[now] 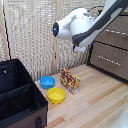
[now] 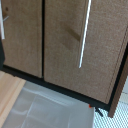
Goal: With caution, bring your gripper towards the upper drawer's hold. Grasp the drawer hold tightly with your gripper tool. Pull the drawer in your direction to reveal the contents of the top drawer.
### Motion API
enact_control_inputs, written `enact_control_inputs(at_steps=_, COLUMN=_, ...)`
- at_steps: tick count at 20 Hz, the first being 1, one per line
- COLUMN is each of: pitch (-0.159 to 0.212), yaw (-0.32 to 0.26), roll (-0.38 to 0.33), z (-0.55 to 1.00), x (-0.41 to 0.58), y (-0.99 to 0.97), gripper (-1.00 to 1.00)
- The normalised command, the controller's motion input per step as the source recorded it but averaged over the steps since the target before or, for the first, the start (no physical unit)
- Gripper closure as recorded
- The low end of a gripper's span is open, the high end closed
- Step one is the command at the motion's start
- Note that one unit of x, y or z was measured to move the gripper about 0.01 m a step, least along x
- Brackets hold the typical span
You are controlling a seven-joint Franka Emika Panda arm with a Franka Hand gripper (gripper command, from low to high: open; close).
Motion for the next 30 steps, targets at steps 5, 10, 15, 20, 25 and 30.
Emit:
enact_control_inputs(at_steps=5, pitch=-0.003, yaw=0.081, roll=-0.174, z=0.1, x=-0.077, y=-0.7, gripper=-1.0)
enact_control_inputs(at_steps=10, pitch=0.0, yaw=0.088, roll=-0.14, z=0.01, x=-0.055, y=-0.76, gripper=-1.0)
enact_control_inputs(at_steps=15, pitch=-0.032, yaw=0.143, roll=-0.078, z=0.04, x=-0.107, y=-0.7, gripper=-1.0)
enact_control_inputs(at_steps=20, pitch=-0.056, yaw=0.178, roll=-0.069, z=0.2, x=-0.341, y=-0.51, gripper=-1.0)
enact_control_inputs(at_steps=25, pitch=-0.034, yaw=0.137, roll=-0.065, z=0.2, x=-0.441, y=-0.48, gripper=-1.0)
enact_control_inputs(at_steps=30, pitch=0.002, yaw=0.081, roll=0.01, z=0.02, x=-0.18, y=-0.49, gripper=1.0)
